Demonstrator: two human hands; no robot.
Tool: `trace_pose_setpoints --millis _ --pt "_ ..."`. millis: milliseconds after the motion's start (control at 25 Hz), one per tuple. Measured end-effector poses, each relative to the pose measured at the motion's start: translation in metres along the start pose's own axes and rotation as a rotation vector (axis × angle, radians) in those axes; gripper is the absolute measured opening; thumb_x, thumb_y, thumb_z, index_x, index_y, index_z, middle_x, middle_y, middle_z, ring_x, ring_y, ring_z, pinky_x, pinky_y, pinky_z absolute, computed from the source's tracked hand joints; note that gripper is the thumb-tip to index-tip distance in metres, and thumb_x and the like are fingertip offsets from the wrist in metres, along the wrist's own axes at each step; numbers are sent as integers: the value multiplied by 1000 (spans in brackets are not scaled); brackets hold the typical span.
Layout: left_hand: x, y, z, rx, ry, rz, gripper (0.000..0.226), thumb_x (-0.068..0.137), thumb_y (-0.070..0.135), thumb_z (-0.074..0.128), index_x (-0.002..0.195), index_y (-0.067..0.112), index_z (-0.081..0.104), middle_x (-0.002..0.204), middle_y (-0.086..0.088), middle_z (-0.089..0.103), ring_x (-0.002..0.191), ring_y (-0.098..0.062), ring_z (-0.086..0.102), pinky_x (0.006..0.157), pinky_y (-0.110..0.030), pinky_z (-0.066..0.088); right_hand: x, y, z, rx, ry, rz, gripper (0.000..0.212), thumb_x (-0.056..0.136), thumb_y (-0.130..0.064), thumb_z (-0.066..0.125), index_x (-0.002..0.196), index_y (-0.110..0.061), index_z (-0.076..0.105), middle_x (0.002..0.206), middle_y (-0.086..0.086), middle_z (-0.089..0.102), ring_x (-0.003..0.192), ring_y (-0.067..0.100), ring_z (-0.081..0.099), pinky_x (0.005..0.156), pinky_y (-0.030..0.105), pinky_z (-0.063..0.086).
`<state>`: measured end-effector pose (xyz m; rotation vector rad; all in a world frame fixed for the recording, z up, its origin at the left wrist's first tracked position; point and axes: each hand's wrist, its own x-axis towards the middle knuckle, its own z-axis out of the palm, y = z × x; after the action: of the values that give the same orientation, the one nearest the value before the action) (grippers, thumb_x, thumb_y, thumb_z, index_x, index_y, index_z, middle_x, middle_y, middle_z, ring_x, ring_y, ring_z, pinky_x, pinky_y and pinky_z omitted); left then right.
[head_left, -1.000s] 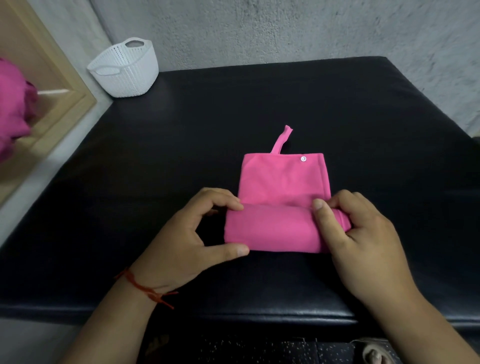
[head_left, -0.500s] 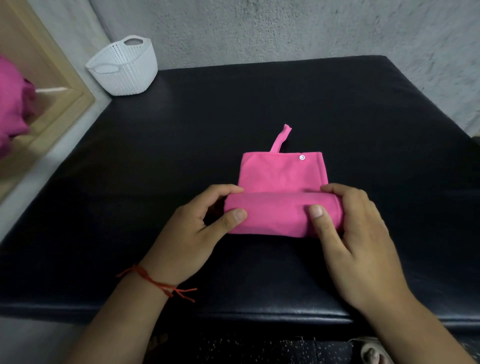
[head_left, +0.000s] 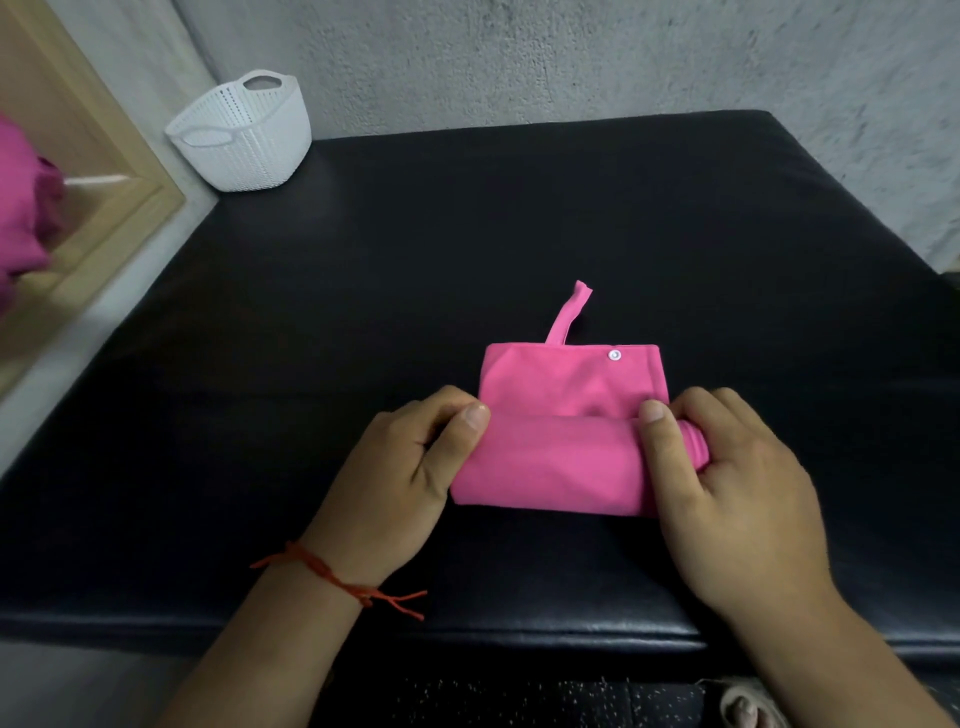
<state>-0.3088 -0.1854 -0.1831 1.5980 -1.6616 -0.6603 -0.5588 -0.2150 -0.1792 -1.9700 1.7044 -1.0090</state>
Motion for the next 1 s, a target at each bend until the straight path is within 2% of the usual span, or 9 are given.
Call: trace_pose_setpoints --millis 80,200,280,400,480,640,760,880,1000 --pt "-2 2 2 36 54 9 50 102 69 32 110 32 66 99 7 69 95 -16 66 80 -39 52 -1 -2 0 -80 -4 32 44 101 -66 31 79 -33 51 79 -12 52 71 4 52 62 33 36" --pt "-6 4 -2 -67 100 127 27 102 47 56 121 30 65 120 10 65 118 -17 63 95 -28 52 0 -5 -3 -113 -35 88 50 101 -70 27 79 -33 53 79 -13 54 70 5 52 67 37 40" --pt "-9 0 -7 -148 51 192 28 92 31 75 118 23 67 127 2 63 127 -26 60 102 -36 51 2 -7 -3 -117 -69 126 51 104 -71 27 79 -34 53 80 -13 55 71 7 53 71 40 44" --pt "-8 -2 -12 -222 -46 121 45 78 20 90 117 23 68 131 -2 65 131 -27 59 105 -43 50 2 -4 2 -103 -30 99 49 105 -67 26 80 -34 52 82 -14 54 73 6 52 72 39 42" --pt "-7 1 -13 -252 -45 55 47 77 22 89 119 27 69 131 1 68 127 -22 62 105 -41 51 0 0 5 -2 20 39 37 105 -58 30 90 -34 53 91 -15 54 84 9 52 73 37 40" --pt "-4 8 -8 -231 -15 -12 40 86 36 78 125 39 68 125 11 70 118 -12 67 99 -33 55 -2 9 3 112 21 -62 28 107 -46 38 112 -30 60 109 -16 53 103 13 49 82 17 40" --pt "-3 9 -5 -138 6 -12 38 94 45 66 132 42 64 130 21 66 122 -4 63 99 -21 50 0 7 3 108 -40 -52 36 105 -57 37 118 -32 60 111 -19 56 105 11 50 87 30 42" --pt "-3 9 -2 -43 -5 -27 39 99 54 53 137 46 58 132 30 61 123 7 57 94 -7 43 3 7 0 94 -62 -58 35 104 -62 38 110 -35 58 104 -19 58 100 8 54 86 35 42" --pt "-4 6 1 14 -52 -29 44 103 67 37 137 47 56 130 22 62 122 -1 58 92 -18 47 6 7 -4 70 -55 -45 38 106 -59 31 86 -35 52 82 -16 57 83 5 54 68 30 37"
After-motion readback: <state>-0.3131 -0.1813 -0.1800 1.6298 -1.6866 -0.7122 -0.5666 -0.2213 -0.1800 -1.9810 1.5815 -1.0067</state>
